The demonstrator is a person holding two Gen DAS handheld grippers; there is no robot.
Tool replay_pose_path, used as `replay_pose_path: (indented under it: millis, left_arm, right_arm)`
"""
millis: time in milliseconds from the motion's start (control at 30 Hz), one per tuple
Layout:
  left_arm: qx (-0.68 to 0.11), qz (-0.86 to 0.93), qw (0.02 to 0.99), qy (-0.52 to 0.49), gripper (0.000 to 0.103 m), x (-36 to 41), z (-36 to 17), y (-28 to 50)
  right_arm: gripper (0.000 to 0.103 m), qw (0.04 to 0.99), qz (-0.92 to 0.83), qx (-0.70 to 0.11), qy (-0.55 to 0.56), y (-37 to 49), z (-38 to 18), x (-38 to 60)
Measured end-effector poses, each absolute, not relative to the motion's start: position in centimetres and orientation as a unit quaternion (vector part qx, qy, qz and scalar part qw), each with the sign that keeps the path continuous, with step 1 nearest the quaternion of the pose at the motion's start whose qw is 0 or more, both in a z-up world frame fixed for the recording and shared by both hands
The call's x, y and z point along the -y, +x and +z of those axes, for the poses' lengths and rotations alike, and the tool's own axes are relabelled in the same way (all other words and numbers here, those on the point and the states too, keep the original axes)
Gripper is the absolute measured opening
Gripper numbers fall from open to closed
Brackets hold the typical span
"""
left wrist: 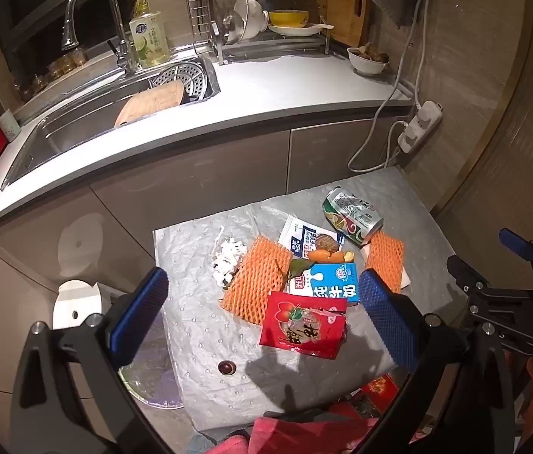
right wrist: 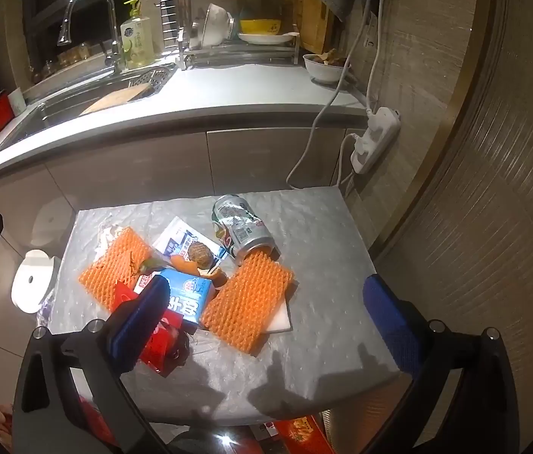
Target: Collect trash
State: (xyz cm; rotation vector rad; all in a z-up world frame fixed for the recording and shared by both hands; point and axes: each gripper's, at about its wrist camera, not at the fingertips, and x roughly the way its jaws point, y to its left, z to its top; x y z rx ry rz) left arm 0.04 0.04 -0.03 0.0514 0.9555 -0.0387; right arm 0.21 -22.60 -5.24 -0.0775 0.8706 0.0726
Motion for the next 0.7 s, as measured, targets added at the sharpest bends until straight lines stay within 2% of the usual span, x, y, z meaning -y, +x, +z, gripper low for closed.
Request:
replay_pose_path:
  millis: [700]
  left_arm:
    - [-0.466,-0.010,0.885,0.010,0.096,-2.0,-1.0,0.0]
  right_arm:
    - [0.101,0.904,0.034,-0.422,-0.063,1.1,-5.4,20.3]
